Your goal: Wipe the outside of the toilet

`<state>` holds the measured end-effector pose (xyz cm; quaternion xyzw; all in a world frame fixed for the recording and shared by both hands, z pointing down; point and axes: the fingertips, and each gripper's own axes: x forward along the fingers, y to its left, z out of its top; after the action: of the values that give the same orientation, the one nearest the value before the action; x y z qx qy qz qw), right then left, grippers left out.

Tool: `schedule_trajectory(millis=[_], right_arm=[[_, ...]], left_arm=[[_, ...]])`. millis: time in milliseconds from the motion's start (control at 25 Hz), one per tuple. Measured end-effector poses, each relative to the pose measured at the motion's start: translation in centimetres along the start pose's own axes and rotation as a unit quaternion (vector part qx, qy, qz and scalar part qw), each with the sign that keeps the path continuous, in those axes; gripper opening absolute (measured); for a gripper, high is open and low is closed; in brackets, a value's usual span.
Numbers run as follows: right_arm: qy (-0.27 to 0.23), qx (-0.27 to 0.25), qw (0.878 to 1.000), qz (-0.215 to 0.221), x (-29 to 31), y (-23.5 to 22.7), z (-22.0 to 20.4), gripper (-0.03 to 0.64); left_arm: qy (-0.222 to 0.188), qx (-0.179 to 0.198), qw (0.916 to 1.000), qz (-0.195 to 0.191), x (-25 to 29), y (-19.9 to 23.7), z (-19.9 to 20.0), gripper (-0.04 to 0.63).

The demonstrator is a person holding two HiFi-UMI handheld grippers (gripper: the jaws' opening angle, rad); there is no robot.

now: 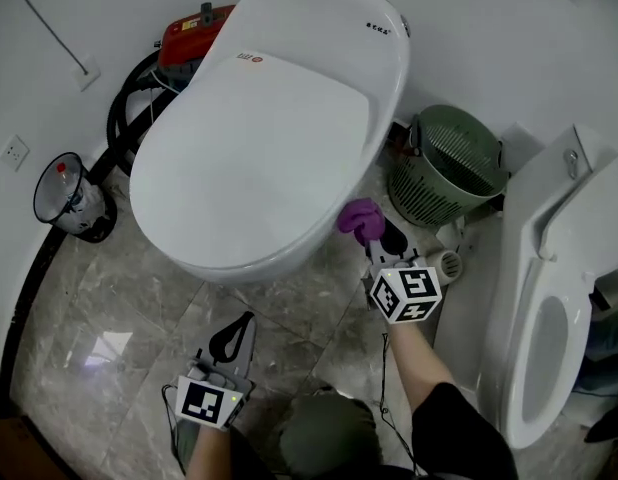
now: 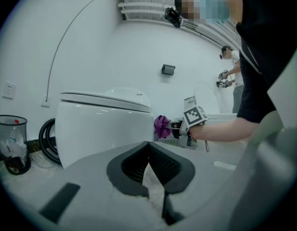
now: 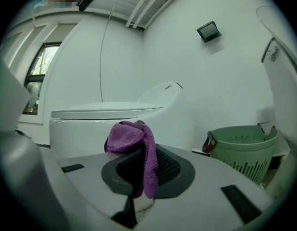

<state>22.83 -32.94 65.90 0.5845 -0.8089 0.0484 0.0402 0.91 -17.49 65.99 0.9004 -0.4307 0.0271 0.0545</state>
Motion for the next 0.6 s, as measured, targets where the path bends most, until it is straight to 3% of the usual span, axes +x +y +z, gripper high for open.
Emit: schedule_trajectory(millis=[320, 440, 600], right_arm=[[0.029, -0.056, 0.996, -0.06, 5.4, -9.1, 1.3, 0.04], [0.043, -0.077, 0.992, -0.087, 7.7, -11.8, 1.9, 0.04], [0.067, -0.085, 0.986, -0.128, 10.3, -14.5, 2.4, 0.04]], left_arm=[[0.016, -0.004, 0.9999, 0.002, 1.3, -0.7, -1.3, 0.005], [0.043, -0.014, 0.9989, 0.008, 0.6, -0.6, -3.5, 0.005], [0.04, -0.015, 0.999, 0.014, 0.3, -0.6, -3.7, 0.005]])
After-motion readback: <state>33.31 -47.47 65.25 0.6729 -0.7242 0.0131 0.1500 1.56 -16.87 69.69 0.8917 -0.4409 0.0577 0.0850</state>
